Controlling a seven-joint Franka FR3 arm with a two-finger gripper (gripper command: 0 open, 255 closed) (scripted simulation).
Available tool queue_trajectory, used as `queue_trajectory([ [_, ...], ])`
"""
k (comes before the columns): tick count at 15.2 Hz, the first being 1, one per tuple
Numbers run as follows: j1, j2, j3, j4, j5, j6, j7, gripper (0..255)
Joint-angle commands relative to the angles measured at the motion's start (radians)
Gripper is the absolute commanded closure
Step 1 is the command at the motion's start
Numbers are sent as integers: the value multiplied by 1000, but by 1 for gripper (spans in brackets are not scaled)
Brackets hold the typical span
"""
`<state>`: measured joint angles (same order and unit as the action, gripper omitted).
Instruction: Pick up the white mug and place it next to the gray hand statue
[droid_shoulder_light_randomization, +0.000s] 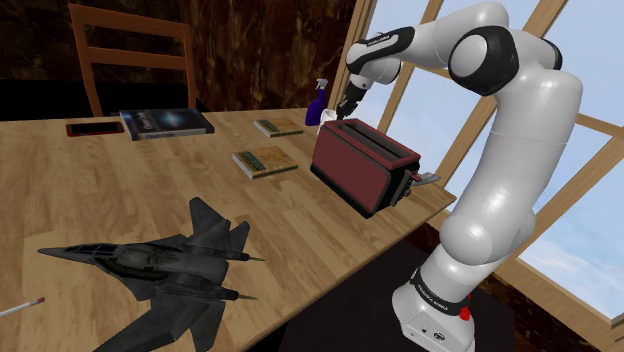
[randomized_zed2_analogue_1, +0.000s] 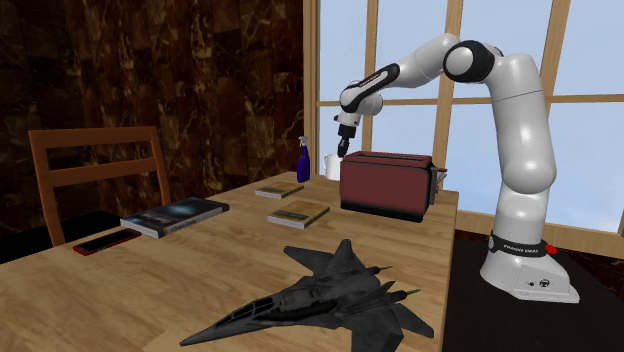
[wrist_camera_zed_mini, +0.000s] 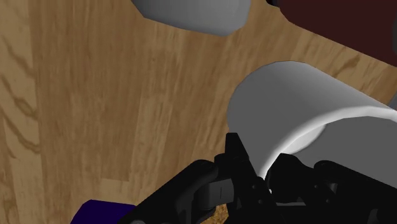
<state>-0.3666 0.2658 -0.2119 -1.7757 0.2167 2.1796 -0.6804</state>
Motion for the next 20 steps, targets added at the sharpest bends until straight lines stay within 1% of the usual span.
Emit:
queue_trajectory([
  [1, -1, 9, 2, -16, 6, 26, -6, 255],
  [11, -6, 65, 12, -77, 37, 139, -37, 255],
  [19, -6, 69, 13, -79, 39, 145, -39, 255],
  [20, -6, 69, 13, -79, 39, 145, -39, 0],
])
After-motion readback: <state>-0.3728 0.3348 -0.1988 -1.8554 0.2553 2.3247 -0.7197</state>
